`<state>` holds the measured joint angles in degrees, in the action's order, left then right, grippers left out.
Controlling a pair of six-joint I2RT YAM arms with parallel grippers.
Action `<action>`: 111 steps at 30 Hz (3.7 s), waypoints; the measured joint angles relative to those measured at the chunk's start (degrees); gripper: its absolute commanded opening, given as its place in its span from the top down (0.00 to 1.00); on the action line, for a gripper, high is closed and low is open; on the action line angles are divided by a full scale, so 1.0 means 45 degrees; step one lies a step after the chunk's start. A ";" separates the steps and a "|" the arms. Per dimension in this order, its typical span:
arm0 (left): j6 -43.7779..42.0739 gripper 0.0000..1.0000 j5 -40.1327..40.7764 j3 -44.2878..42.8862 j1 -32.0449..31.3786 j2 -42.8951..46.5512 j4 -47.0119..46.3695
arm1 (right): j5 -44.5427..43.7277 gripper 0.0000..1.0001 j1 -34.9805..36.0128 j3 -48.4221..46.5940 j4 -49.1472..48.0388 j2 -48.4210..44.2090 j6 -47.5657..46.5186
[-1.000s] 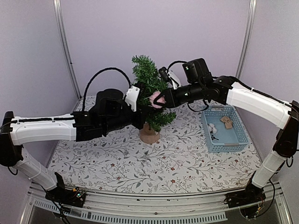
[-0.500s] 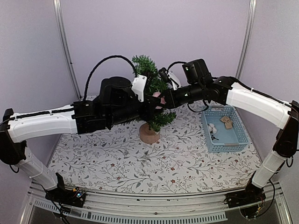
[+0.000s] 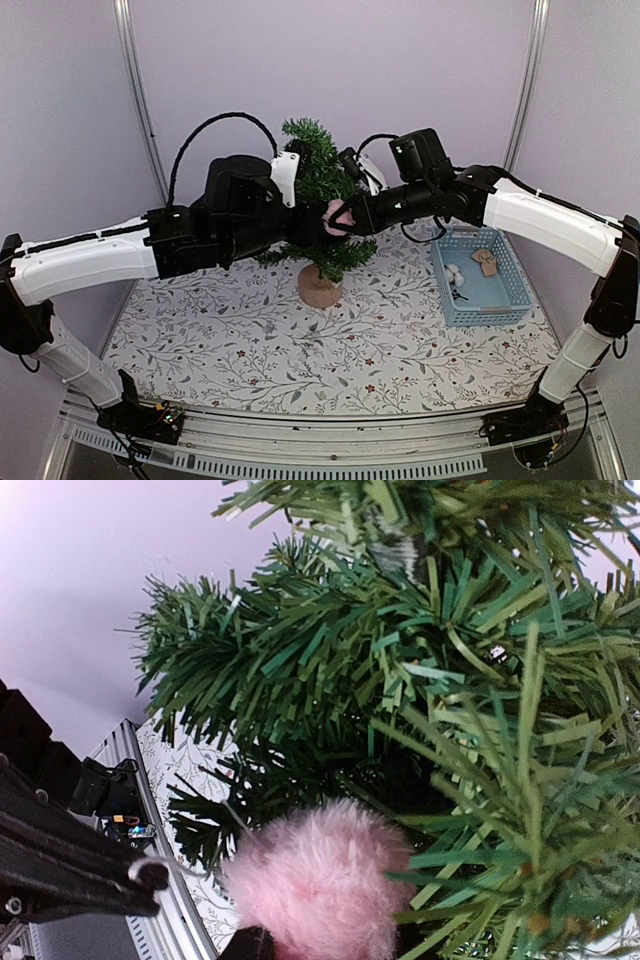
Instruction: Decorate the small christmas tree
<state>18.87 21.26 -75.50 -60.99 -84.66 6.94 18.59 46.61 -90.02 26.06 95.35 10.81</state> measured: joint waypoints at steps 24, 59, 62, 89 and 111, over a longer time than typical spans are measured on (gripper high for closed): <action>0.1399 1.00 -0.0282 0.2113 0.0913 0.1768 0.0243 | -0.0005 1.00 0.0000 0.0000 -0.0068 0.0000 0.0005; 0.2448 1.00 -0.1054 0.2866 0.1452 0.1229 0.0155 | 0.1112 0.32 0.0034 0.1753 -0.0481 -0.1462 -0.0442; 0.2448 1.00 -0.1141 0.3002 0.1452 0.1229 -0.0010 | 0.1243 0.26 0.0034 0.1904 -0.0525 -0.1695 -0.0471; 0.2433 0.36 -0.2501 0.4643 0.2492 0.3696 -0.0709 | 0.0656 0.47 -0.1345 0.5270 -0.1064 -0.3827 0.2361; 0.2030 0.33 -0.9471 0.5586 0.9685 0.0709 -0.3356 | 0.1025 0.61 -0.2123 0.5901 -0.2934 -0.2302 0.6421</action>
<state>28.01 -21.37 -50.37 -17.41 -81.47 -8.16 23.20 37.06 -63.46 12.86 84.99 39.70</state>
